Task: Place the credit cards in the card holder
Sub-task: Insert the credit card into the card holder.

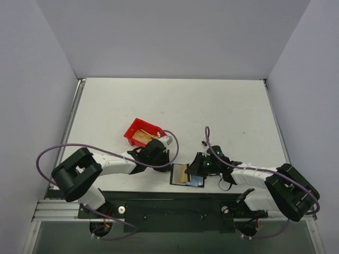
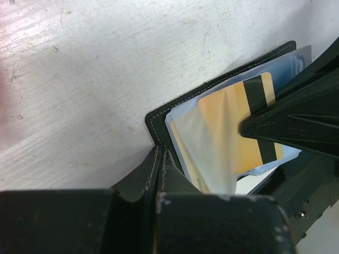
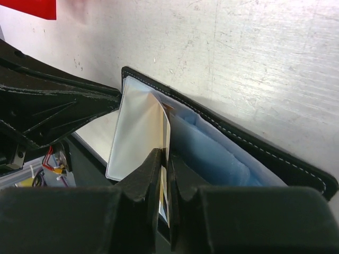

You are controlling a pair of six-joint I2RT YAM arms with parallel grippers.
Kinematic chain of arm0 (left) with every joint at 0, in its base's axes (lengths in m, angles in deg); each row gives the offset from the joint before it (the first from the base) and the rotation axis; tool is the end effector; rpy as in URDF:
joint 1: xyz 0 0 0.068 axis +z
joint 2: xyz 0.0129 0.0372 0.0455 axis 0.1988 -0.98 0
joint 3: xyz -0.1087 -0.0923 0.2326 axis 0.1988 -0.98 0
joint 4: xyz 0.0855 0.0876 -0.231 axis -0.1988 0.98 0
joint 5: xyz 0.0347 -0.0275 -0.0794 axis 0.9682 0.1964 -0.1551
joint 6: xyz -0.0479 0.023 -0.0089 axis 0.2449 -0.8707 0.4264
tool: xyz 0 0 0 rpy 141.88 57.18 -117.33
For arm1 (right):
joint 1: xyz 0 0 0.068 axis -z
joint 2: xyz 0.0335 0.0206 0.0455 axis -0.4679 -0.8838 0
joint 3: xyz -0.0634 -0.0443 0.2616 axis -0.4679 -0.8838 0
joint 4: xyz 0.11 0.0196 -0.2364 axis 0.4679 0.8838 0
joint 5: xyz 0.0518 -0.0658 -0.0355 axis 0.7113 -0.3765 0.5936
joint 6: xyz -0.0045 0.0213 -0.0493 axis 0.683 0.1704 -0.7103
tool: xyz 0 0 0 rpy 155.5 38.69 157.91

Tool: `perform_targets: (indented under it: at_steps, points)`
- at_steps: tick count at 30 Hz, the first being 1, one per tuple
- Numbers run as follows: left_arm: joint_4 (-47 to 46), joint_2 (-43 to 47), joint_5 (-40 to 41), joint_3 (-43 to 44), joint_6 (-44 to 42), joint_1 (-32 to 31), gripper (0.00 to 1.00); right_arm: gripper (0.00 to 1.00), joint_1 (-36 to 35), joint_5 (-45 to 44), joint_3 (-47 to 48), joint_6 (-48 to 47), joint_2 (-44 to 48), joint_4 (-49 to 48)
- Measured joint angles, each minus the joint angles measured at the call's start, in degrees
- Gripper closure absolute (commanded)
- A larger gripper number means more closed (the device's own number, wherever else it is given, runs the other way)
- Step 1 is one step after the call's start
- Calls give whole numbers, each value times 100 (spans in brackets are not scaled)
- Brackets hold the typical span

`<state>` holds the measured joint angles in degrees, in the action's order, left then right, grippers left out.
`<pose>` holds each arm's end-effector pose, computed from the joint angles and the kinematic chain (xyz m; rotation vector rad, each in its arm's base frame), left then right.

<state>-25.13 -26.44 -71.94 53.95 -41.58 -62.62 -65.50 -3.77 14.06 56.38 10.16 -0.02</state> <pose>0.1744 -0.2239 0.1403 0.3905 2.5244 -0.8308 0.1568 0.1392 0.1332 -0.0143 2.3454 1.3102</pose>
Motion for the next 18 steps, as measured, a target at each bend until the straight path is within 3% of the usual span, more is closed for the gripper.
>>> perform_targets:
  at_steps: [8,18]
  points:
    - [-2,0,20,0,0,2,100,80,-90,-20,83,-33,-42,111]
    - [-15,0,-4,0,0,-13,100,75,-258,-562,706,-601,678,2350]
